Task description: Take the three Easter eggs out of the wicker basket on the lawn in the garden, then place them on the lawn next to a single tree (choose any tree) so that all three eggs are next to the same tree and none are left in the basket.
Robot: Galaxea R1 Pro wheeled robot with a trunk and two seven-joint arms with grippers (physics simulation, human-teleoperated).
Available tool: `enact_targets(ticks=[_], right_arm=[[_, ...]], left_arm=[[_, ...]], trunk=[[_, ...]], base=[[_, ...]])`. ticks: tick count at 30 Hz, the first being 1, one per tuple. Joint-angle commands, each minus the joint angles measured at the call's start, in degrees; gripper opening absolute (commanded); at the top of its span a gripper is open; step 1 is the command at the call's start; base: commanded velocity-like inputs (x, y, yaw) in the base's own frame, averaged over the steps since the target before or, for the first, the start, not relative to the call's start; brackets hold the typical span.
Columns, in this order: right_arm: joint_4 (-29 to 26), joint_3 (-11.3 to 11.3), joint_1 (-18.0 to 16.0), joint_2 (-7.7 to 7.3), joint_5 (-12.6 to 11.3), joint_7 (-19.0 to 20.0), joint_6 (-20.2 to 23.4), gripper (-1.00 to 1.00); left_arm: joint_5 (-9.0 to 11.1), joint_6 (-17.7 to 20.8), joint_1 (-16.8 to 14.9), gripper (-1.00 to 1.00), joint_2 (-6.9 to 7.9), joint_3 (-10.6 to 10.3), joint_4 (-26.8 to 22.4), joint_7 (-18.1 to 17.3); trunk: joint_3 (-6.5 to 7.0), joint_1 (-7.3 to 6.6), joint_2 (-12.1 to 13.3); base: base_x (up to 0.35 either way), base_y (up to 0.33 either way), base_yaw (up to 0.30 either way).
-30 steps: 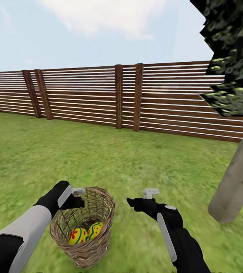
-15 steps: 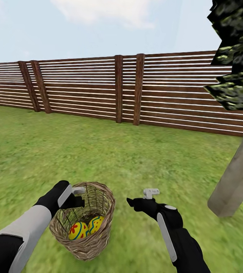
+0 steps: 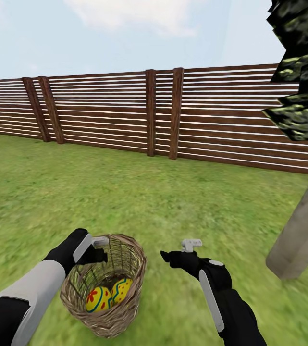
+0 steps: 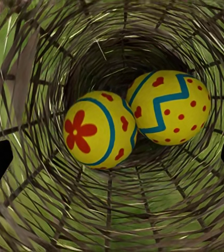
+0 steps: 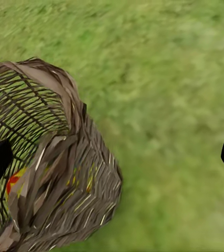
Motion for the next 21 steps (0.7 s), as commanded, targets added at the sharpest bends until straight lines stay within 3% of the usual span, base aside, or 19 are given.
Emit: enact_targets(ticks=[1,21], right_arm=[[-0.06,-0.03,-0.03,0.01,-0.50,-0.16,0.31,1.00],[-0.05,-0.03,-0.03,0.01,-0.50,-0.16,0.27,1.00]], left_arm=[[0.61,0.16,-0.03,1.00,0.07,-0.43,-0.10,0.44],[0.61,0.16,-0.03,1.00,0.07,-0.43,-0.09,0.52]], trunk=[[-0.06,0.00,-0.02],[-0.06,0.00,-0.02]], base=[[0.089,0.006,0.000],[0.092,0.001,0.000]])
